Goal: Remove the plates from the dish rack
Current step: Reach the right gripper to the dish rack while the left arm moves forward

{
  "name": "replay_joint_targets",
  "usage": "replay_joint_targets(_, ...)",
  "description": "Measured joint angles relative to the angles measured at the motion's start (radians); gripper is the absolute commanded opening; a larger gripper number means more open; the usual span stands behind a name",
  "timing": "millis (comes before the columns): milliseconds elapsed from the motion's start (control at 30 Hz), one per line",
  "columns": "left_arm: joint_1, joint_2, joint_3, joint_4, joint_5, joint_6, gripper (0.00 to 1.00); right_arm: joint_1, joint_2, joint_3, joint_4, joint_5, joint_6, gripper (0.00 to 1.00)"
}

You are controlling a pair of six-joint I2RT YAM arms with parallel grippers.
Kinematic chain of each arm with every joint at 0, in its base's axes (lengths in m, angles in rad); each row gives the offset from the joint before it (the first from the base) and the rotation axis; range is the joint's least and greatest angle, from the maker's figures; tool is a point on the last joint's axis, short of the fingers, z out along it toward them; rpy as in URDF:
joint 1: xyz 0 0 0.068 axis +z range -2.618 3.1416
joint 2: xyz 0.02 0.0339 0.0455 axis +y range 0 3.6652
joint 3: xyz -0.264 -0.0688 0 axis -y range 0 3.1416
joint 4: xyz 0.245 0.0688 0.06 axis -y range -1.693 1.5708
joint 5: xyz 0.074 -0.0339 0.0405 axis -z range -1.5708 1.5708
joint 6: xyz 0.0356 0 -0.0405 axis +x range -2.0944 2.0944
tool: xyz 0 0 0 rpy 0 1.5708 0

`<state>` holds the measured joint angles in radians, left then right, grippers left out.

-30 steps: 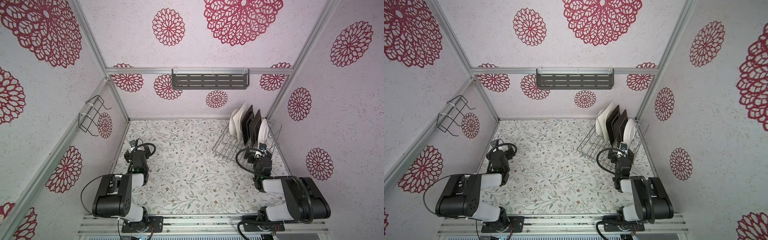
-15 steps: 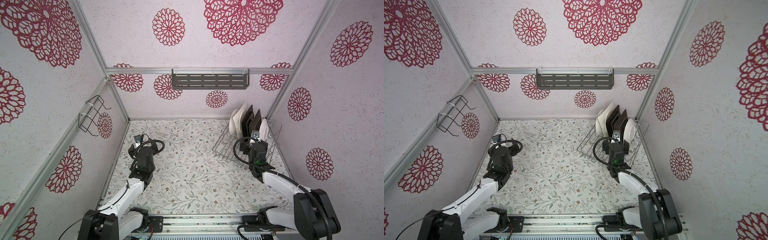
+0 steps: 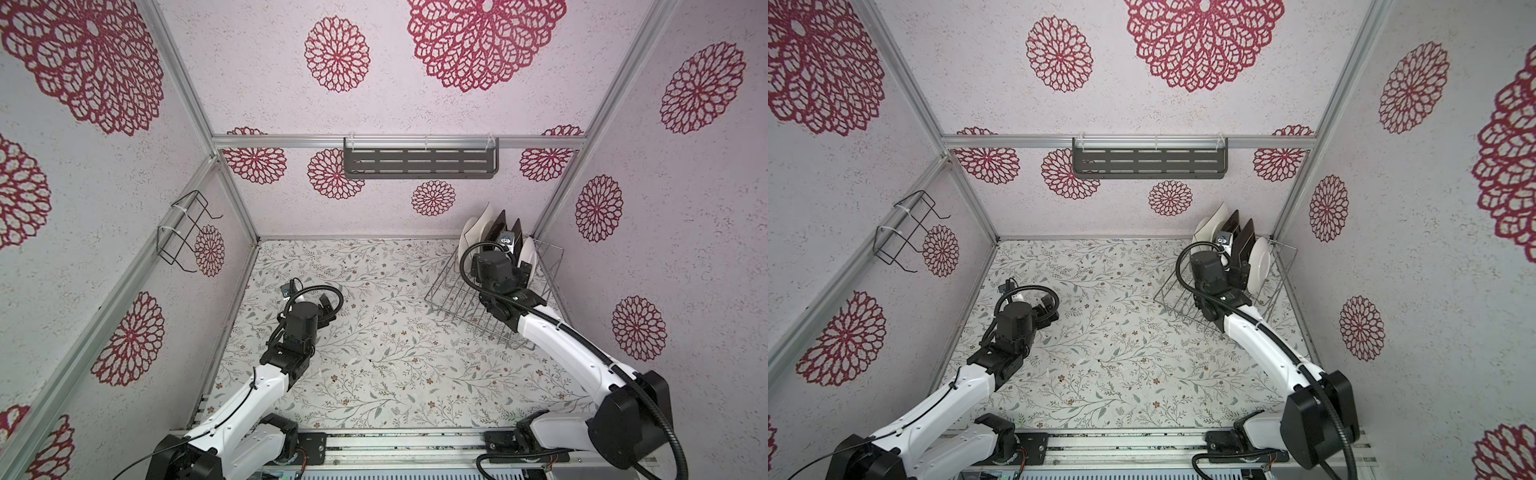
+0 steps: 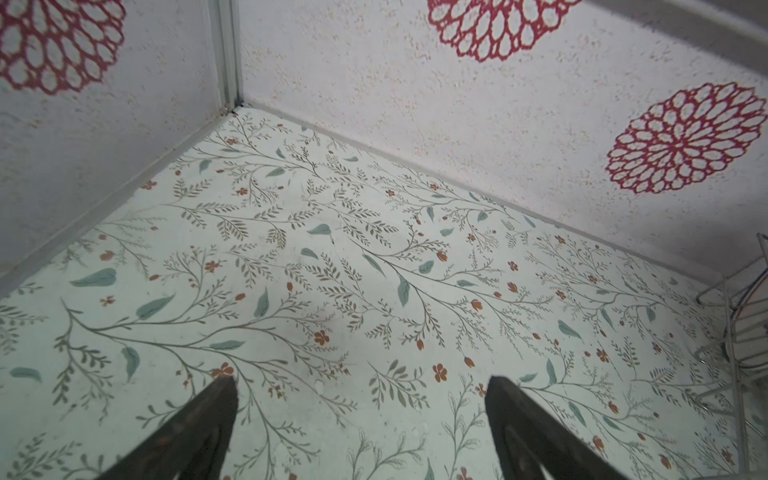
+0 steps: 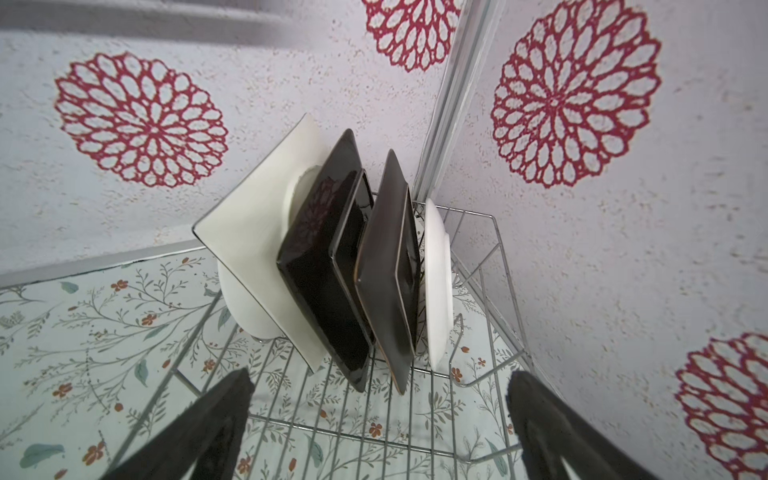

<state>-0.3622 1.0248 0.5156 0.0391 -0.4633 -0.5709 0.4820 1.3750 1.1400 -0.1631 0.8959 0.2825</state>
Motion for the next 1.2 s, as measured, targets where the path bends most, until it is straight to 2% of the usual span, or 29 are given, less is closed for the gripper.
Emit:
replay_joint_targets(200,-0.019,0.064,0.005,-0.002,0.05,-0.038,0.97,0.1,0.231,0.242,-0.272,0.2,0.172,0.99)
replay_joint_targets(333,-0.024,0.075,0.028,-0.012,0.075,-0.055,0.97,0.138,0.349,0.344,-0.381,0.254,0.265,0.99)
replay_joint_targets(500,-0.028,0.071,0.045,-0.018,0.09,-0.073,0.97,0.154,0.455,0.429,-0.426,0.299,0.304,0.98)
replay_joint_targets(833,-0.037,0.064,0.084,-0.074,0.093,-0.084,0.97,0.156,0.637,0.581,-0.415,0.401,0.331,0.75)
replay_joint_targets(1000,-0.049,0.079,0.141,-0.094,0.091,-0.074,0.97,0.156,0.678,0.581,-0.267,0.423,0.243,0.65)
replay_joint_targets(1200,-0.058,0.108,0.143,-0.117,0.089,-0.068,0.97,0.156,0.688,0.517,0.1,0.479,-0.029,0.6)
